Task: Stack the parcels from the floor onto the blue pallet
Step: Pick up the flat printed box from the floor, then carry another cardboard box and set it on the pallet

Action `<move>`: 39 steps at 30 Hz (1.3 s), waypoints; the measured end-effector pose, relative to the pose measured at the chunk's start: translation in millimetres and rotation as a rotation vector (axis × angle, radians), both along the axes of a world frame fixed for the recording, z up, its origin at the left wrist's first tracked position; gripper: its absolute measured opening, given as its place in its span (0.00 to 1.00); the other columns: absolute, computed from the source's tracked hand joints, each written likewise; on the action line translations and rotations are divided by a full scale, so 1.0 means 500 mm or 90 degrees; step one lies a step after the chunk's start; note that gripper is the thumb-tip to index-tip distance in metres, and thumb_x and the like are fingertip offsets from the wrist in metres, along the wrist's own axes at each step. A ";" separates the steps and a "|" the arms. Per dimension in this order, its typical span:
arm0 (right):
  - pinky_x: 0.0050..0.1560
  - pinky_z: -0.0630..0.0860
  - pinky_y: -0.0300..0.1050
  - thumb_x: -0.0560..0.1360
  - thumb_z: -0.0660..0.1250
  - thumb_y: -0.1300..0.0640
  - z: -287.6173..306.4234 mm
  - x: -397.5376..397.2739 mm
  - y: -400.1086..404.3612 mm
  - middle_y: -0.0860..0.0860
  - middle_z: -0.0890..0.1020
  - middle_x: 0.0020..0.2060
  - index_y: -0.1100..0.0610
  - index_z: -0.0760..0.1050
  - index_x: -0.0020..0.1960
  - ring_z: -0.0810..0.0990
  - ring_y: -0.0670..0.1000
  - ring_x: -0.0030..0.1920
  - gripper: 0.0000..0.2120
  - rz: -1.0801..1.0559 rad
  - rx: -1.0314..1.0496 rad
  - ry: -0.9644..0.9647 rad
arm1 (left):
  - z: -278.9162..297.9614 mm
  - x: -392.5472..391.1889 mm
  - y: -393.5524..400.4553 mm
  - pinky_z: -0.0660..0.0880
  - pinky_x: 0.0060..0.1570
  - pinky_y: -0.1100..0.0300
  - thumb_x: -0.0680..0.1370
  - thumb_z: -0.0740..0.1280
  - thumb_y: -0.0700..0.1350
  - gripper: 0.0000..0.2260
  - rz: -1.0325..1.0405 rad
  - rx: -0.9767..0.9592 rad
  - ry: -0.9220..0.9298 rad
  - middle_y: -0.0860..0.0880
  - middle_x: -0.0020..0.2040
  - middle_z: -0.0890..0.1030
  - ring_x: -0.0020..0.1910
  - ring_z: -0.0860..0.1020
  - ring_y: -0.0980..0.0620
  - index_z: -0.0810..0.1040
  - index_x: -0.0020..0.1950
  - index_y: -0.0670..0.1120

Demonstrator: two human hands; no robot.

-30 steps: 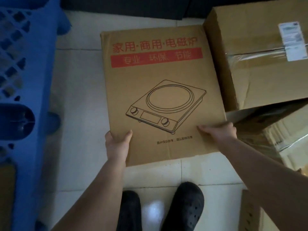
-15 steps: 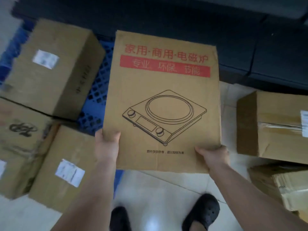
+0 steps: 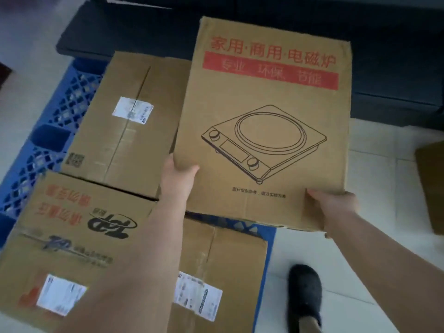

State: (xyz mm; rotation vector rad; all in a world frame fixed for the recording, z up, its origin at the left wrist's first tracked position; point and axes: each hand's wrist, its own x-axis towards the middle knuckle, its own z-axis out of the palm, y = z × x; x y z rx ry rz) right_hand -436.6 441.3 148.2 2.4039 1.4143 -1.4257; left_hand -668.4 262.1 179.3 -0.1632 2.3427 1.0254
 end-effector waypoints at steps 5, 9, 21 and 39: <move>0.61 0.71 0.66 0.67 0.75 0.49 -0.179 -0.126 -0.082 0.61 0.70 0.65 0.63 0.64 0.68 0.72 0.66 0.63 0.37 -0.011 -0.114 -0.006 | -0.148 -0.091 -0.059 0.71 0.58 0.49 0.75 0.67 0.50 0.28 -0.133 -0.271 0.009 0.44 0.67 0.72 0.63 0.73 0.41 0.62 0.73 0.47; 0.66 0.69 0.60 0.70 0.71 0.47 -0.292 -0.158 -0.137 0.60 0.66 0.68 0.63 0.56 0.72 0.69 0.64 0.66 0.40 0.066 -0.147 -0.092 | -0.264 -0.050 -0.096 0.70 0.54 0.54 0.78 0.63 0.46 0.15 -0.236 -0.324 -0.139 0.46 0.54 0.75 0.50 0.74 0.46 0.72 0.65 0.46; 0.69 0.64 0.58 0.76 0.64 0.52 -0.291 -0.155 -0.149 0.59 0.61 0.73 0.65 0.47 0.75 0.65 0.61 0.70 0.38 0.286 -0.094 -0.207 | -0.287 -0.017 -0.112 0.74 0.50 0.55 0.76 0.65 0.48 0.26 -0.371 -0.335 -0.149 0.46 0.66 0.70 0.59 0.75 0.46 0.64 0.72 0.47; 0.58 0.70 0.50 0.77 0.60 0.50 0.593 0.105 -0.277 0.54 0.75 0.62 0.55 0.68 0.65 0.72 0.56 0.62 0.18 0.647 0.339 -0.209 | 0.477 0.168 -0.182 0.72 0.45 0.58 0.76 0.61 0.49 0.15 -0.680 -0.236 0.222 0.51 0.58 0.77 0.51 0.78 0.49 0.74 0.63 0.52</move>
